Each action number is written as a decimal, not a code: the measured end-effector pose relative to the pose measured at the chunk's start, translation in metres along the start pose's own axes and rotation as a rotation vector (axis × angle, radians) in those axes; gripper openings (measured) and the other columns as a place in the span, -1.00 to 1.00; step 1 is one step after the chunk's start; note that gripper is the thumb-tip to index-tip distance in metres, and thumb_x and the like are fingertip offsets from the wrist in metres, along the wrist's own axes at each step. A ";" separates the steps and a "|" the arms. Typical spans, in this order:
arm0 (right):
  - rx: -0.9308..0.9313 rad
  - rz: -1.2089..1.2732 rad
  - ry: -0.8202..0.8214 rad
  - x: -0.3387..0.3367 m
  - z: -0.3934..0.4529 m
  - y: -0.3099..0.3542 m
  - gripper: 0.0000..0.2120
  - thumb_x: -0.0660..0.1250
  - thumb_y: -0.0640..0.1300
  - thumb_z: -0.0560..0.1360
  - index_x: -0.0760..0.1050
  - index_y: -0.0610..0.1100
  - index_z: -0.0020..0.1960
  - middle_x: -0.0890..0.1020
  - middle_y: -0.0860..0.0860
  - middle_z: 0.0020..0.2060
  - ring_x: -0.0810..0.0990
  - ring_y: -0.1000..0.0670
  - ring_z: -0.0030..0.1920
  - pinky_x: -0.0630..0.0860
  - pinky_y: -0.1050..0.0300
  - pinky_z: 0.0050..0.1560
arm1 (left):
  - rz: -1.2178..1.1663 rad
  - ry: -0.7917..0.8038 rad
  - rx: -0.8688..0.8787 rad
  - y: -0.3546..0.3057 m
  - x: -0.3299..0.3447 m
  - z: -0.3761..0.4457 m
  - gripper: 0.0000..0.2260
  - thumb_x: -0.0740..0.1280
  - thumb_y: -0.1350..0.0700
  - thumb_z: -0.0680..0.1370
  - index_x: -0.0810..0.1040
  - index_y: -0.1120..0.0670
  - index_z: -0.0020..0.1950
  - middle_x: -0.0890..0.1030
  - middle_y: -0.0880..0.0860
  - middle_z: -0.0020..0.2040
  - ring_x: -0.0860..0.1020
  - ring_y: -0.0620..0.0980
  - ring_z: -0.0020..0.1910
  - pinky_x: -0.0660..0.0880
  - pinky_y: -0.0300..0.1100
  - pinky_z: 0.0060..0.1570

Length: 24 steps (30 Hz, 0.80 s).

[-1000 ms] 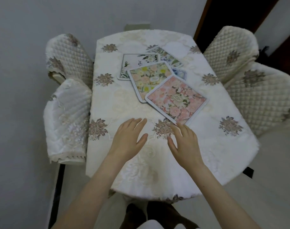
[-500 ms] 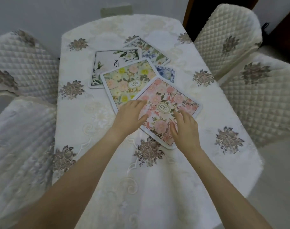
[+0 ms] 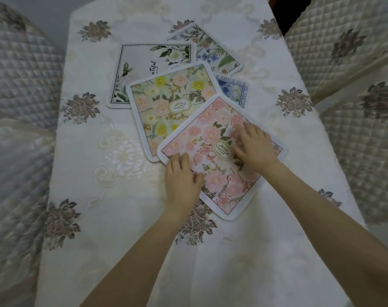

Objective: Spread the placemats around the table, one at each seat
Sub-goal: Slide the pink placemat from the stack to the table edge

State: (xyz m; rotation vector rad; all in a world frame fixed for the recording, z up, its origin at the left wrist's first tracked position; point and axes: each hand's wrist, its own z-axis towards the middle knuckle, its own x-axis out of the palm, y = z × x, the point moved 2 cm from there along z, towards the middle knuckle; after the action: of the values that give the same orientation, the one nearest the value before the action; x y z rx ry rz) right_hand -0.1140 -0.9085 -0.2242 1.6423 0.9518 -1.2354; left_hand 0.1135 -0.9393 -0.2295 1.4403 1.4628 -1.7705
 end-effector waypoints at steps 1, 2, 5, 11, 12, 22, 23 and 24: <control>0.002 -0.015 -0.006 -0.001 0.008 -0.005 -0.48 0.12 0.15 0.56 0.22 -0.08 0.43 0.31 -0.17 0.43 0.27 -0.23 0.41 0.26 -0.23 0.34 | -0.019 -0.021 -0.060 -0.001 0.001 -0.002 -0.47 0.30 -0.02 0.50 0.27 0.16 0.39 0.32 0.19 0.40 0.23 0.15 0.39 0.24 0.01 0.38; -0.001 -0.026 -0.009 -0.002 0.015 -0.009 -0.48 0.13 0.16 0.55 0.23 -0.08 0.41 0.33 -0.19 0.41 0.29 -0.24 0.39 0.29 -0.24 0.31 | -0.044 -0.038 -0.120 -0.001 0.002 -0.003 -0.48 0.32 -0.01 0.49 0.27 0.15 0.38 0.32 0.19 0.39 0.23 0.15 0.37 0.27 0.01 0.36; 0.004 -0.016 0.011 -0.001 0.028 -0.018 -0.46 0.15 0.21 0.52 0.21 -0.02 0.41 0.34 -0.23 0.36 0.33 -0.29 0.31 0.31 -0.25 0.25 | -0.163 -0.071 -0.297 -0.004 0.003 -0.005 -0.46 0.37 0.07 0.47 0.26 0.14 0.38 0.28 0.20 0.37 0.22 0.17 0.33 0.30 0.01 0.32; 0.134 0.021 0.053 0.005 0.040 -0.024 -0.34 0.19 0.29 0.47 0.15 0.03 0.46 0.31 -0.29 0.33 0.32 -0.34 0.27 0.32 -0.24 0.22 | -0.619 -0.165 -0.609 -0.008 0.003 -0.001 -0.29 0.39 0.28 0.43 0.09 0.16 0.48 0.28 0.22 0.30 0.44 0.16 0.13 0.52 0.01 0.09; 0.138 0.019 0.046 0.005 0.040 -0.024 -0.34 0.20 0.29 0.46 0.17 0.03 0.45 0.34 -0.29 0.31 0.34 -0.34 0.25 0.33 -0.23 0.19 | -0.673 -0.173 -0.635 -0.007 0.003 -0.001 -0.32 0.38 0.30 0.44 0.11 0.19 0.46 0.35 0.21 0.26 0.49 0.14 0.06 0.55 -0.06 -0.02; 0.248 0.057 0.023 0.014 -0.016 -0.015 -0.37 0.27 0.25 0.42 0.25 -0.02 0.38 0.35 -0.27 0.21 0.32 -0.28 0.16 0.35 -0.16 0.07 | -0.741 -0.151 -0.544 0.013 0.003 -0.031 -0.40 0.27 0.32 0.50 0.15 0.01 0.47 0.52 -0.06 0.02 0.52 -0.08 -0.19 0.40 -0.34 -0.37; 0.257 0.071 0.019 0.016 -0.028 -0.012 -0.37 0.28 0.25 0.42 0.26 -0.02 0.38 0.35 -0.27 0.20 0.31 -0.27 0.15 0.35 -0.15 0.07 | -0.729 -0.144 -0.525 0.017 0.001 -0.035 -0.40 0.27 0.33 0.50 0.16 0.00 0.47 0.52 -0.06 0.03 0.52 -0.06 -0.17 0.40 -0.36 -0.36; 0.265 0.078 0.018 0.019 -0.040 -0.008 -0.37 0.29 0.25 0.41 0.27 -0.03 0.37 0.34 -0.27 0.19 0.31 -0.27 0.15 0.34 -0.14 0.07 | -0.710 -0.132 -0.509 0.022 -0.002 -0.039 -0.40 0.26 0.33 0.50 0.16 -0.01 0.48 0.51 -0.06 0.04 0.52 -0.06 -0.16 0.40 -0.37 -0.36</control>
State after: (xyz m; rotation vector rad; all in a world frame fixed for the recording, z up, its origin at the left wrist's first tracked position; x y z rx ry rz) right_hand -0.1039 -0.8671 -0.2376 1.8804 0.7511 -1.3396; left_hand 0.1493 -0.9123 -0.2340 0.5640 2.3127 -1.6028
